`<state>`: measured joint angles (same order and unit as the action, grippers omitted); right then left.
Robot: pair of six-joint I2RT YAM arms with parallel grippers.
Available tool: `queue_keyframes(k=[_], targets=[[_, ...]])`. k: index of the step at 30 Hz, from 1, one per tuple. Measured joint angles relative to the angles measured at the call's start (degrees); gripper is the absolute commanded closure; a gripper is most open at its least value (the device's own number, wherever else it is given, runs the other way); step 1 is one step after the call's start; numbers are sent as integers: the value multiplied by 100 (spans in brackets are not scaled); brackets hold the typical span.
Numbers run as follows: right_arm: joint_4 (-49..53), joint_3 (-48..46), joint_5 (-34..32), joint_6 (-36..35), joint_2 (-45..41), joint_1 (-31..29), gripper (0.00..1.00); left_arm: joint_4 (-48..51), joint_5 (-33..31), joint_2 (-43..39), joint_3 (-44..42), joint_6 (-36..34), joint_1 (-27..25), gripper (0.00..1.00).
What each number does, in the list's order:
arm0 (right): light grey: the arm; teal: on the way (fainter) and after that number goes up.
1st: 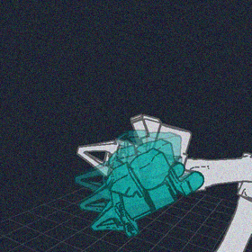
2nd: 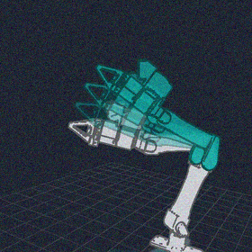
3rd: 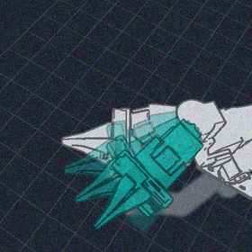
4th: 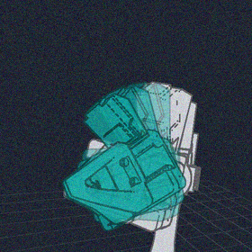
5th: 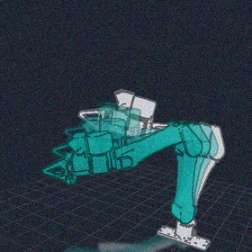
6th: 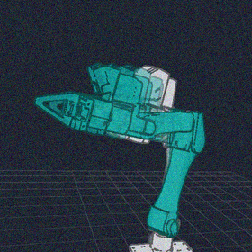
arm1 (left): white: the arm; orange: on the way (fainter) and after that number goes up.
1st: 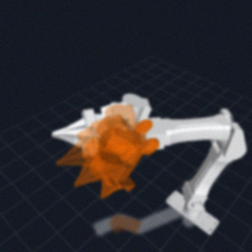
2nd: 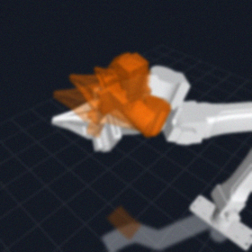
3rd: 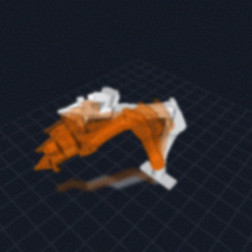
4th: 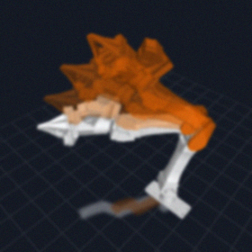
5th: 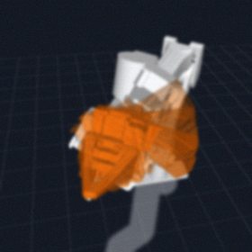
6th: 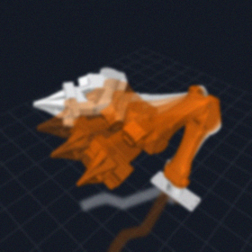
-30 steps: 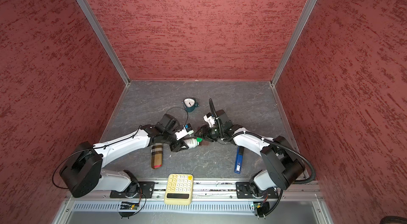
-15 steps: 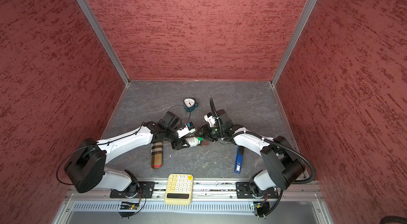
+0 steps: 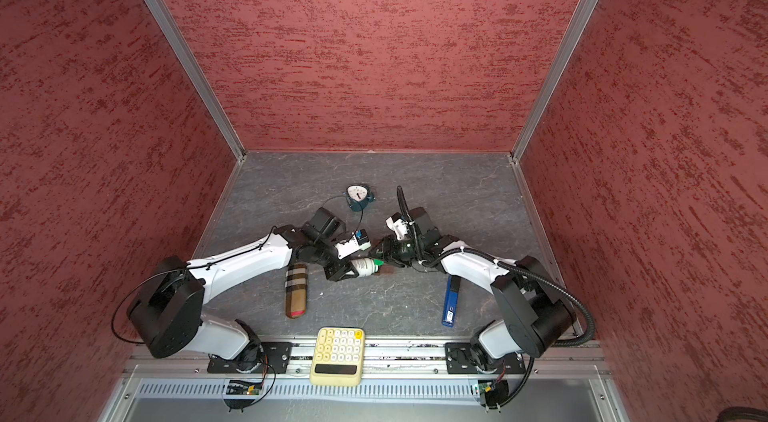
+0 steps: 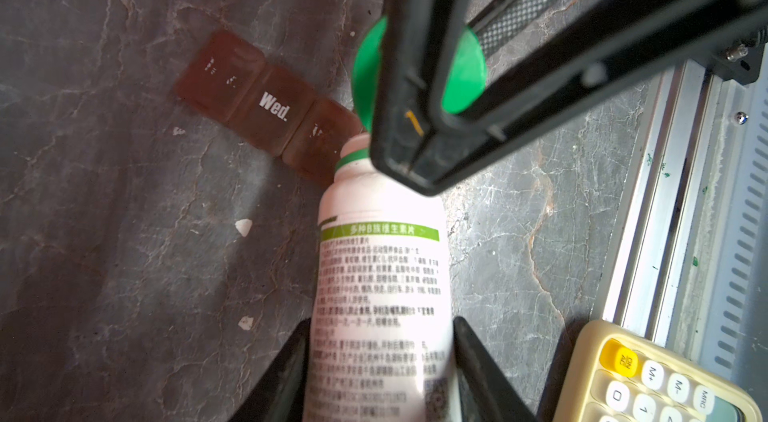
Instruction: Sort the pills into containers
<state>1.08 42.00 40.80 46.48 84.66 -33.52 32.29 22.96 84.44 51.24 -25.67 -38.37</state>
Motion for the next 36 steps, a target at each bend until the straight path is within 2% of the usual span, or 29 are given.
queue_keyframes(k=[36], targets=[[-94,-146,-13,2,0,20,55,752,-245,557,721,-225,-149,100]])
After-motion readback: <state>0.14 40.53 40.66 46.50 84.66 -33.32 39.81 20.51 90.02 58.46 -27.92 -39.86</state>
